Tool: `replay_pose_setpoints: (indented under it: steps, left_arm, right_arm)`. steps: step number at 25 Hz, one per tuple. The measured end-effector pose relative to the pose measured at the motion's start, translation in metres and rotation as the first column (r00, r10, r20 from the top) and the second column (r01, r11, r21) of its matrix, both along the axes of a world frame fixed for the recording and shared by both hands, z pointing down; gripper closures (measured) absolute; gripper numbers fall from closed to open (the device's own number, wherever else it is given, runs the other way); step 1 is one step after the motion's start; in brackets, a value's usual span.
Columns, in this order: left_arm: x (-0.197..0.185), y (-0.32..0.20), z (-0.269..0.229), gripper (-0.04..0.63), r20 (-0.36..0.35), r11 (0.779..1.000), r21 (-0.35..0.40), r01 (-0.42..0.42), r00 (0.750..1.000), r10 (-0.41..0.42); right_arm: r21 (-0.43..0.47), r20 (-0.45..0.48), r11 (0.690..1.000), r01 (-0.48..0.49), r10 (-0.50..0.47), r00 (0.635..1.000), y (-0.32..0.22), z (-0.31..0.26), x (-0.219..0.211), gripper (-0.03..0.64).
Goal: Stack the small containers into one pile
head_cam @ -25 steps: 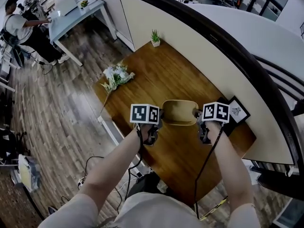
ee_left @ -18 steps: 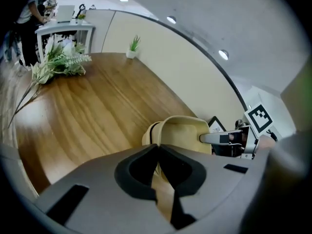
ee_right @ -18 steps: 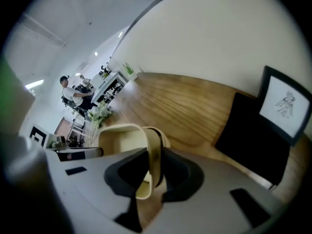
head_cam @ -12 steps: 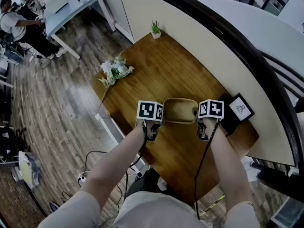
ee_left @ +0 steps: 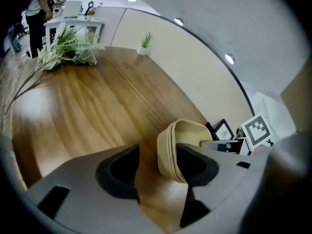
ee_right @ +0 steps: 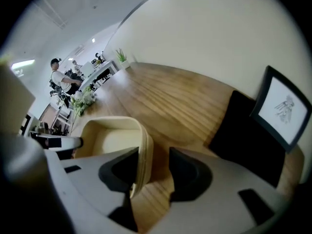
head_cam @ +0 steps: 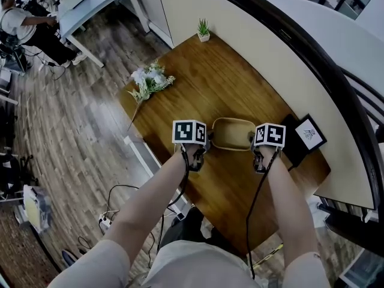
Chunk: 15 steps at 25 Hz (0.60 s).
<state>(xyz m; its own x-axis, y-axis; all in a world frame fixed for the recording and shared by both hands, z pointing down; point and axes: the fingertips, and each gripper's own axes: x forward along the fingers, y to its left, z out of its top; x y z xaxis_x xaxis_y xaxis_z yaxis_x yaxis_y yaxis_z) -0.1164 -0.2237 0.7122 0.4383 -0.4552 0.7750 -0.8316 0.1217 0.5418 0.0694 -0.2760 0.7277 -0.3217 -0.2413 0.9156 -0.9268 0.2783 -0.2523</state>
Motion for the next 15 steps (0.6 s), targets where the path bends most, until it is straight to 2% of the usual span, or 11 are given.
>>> replay_pose_setpoints:
  steps: [3, 5, 9, 13, 15]
  left_arm:
    - [0.0, 0.004, -0.004, 0.357, 0.022, 0.999, 0.023, -0.039, 0.999, 0.039]
    - [0.0, 0.007, -0.011, 0.388, 0.019, 0.997, 0.047, -0.061, 0.998, 0.06]
    - [-0.004, 0.01, -0.04, 0.393, -0.009, 0.993, 0.11, -0.048, 0.999, 0.049]
    - [-0.001, 0.013, -0.086, 0.393, 0.059, 0.968, 0.217, -0.13, 0.991, 0.12]
    - [-0.001, 0.012, -0.115, 0.4, 0.095, 0.952, 0.268, -0.15, 0.987, 0.129]
  right_arm:
    - [0.012, 0.003, 1.0, 0.009, -0.009, 1.0, 0.007, -0.008, -0.001, 0.43]
    - [0.036, 0.028, 0.999, 0.016, -0.017, 0.999, 0.011, -0.021, -0.003, 0.429]
    - [0.105, 0.056, 0.993, 0.056, -0.062, 0.997, 0.013, -0.058, -0.001, 0.425]
    - [0.211, 0.105, 0.975, 0.066, -0.09, 0.99, 0.018, -0.111, 0.002, 0.425]
    - [0.271, 0.133, 0.961, 0.062, -0.101, 0.986, 0.022, -0.142, 0.002, 0.427]
